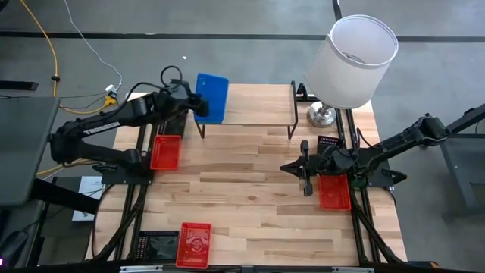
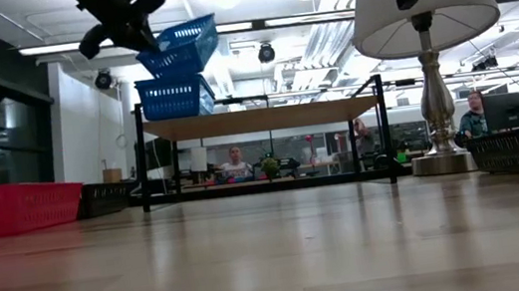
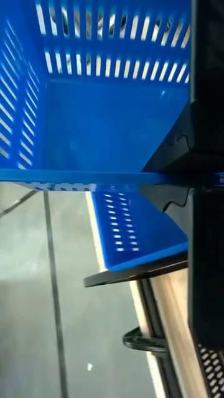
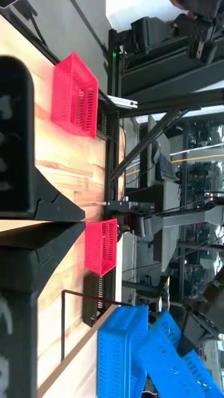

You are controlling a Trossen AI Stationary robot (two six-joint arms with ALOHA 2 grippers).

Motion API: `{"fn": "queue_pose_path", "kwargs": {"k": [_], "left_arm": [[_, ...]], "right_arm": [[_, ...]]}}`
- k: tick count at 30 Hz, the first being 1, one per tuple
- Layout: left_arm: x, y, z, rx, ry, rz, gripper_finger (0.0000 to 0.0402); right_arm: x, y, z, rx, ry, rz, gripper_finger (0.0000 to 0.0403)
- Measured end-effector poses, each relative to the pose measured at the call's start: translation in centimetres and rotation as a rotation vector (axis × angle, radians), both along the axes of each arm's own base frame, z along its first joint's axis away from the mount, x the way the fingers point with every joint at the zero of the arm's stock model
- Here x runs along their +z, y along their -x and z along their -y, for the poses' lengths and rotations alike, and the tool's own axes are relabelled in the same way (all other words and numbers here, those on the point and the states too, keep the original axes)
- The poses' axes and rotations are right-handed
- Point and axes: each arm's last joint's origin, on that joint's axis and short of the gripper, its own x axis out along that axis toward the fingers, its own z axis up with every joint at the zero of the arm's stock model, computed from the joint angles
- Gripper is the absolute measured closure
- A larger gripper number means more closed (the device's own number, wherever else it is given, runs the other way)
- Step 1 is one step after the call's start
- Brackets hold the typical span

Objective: Stack baskets on shelf by color
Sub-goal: Stack the blue bin on top of the blue bin on the shelf

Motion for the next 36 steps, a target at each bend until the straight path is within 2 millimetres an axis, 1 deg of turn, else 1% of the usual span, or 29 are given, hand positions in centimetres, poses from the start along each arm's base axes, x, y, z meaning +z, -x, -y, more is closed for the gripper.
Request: {"fn": "queue_pose_path", "kwargs": {"k": [5, 8, 12, 15, 24, 29, 36], "left_arm": [[0.8, -0.1, -0.1, 0.024, 0.004, 0.035, 0.0401], [0.8, 0.0, -0.2, 0.03, 0.007, 0.032, 0.0401], [0.3, 0.7, -0.5, 0.062, 0.041, -0.029, 0.0401], [0.0, 1.1, -0.6, 0.091, 0.071, -0.044, 0.0401], [0.0, 1.0, -0.6, 0.057, 0.098, -0.03, 0.04], [0.0, 1.0, -0.6, 0.059, 0.101, -0.026, 0.0384], [0.0, 1.0, -0.6, 0.051, 0.095, -0.037, 0.0347]], "right_arm": [[0.0, 0.0, 0.0, 0.0, 0.0, 0.0, 0.0402], [0.0, 0.0, 0.0, 0.0, 0.0, -0.002, 0.0402], [0.0, 0.0, 0.0, 0.001, 0.0, -0.002, 0.0402], [0.0, 0.0, 0.0, 0.001, 0.001, -0.003, 0.0402], [-0.1, 0.0, 0.0, 0.002, 0.002, -0.006, 0.0402], [-0.1, 0.0, 0.0, 0.002, 0.002, -0.006, 0.0402], [-0.1, 0.0, 0.0, 0.002, 0.002, -0.006, 0.0402]]}}
